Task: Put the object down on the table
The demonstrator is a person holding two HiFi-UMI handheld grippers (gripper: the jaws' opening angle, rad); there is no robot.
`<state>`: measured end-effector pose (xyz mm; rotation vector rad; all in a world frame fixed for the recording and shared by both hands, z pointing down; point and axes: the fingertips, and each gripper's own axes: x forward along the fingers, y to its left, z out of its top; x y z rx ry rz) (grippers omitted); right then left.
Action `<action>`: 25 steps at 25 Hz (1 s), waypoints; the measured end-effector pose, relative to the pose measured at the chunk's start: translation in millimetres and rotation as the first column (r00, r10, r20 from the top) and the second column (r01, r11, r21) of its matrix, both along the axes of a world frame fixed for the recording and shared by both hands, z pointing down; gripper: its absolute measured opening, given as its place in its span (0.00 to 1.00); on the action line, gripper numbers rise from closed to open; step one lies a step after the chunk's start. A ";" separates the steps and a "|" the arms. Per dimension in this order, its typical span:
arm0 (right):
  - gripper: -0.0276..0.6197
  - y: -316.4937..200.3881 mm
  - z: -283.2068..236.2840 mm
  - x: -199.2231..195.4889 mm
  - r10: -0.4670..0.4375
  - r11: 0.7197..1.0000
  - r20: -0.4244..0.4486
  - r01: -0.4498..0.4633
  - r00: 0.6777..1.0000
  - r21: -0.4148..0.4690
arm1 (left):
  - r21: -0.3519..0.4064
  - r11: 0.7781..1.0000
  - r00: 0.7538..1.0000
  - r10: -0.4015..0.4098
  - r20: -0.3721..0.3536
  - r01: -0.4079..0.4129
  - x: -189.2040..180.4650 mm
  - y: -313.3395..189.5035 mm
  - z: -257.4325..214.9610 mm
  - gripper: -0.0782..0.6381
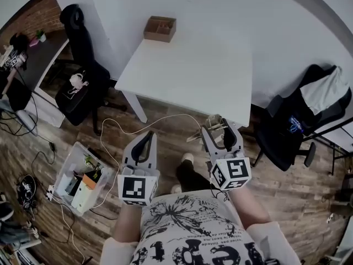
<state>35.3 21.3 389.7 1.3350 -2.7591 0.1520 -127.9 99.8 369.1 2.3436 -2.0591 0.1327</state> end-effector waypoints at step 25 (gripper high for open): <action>0.47 -326.5 29.9 -37.5 0.105 0.991 0.004 -0.104 0.994 -0.081 | 0.039 0.997 0.995 0.071 0.069 -0.074 -39.0 -337.8 -5.0 0.13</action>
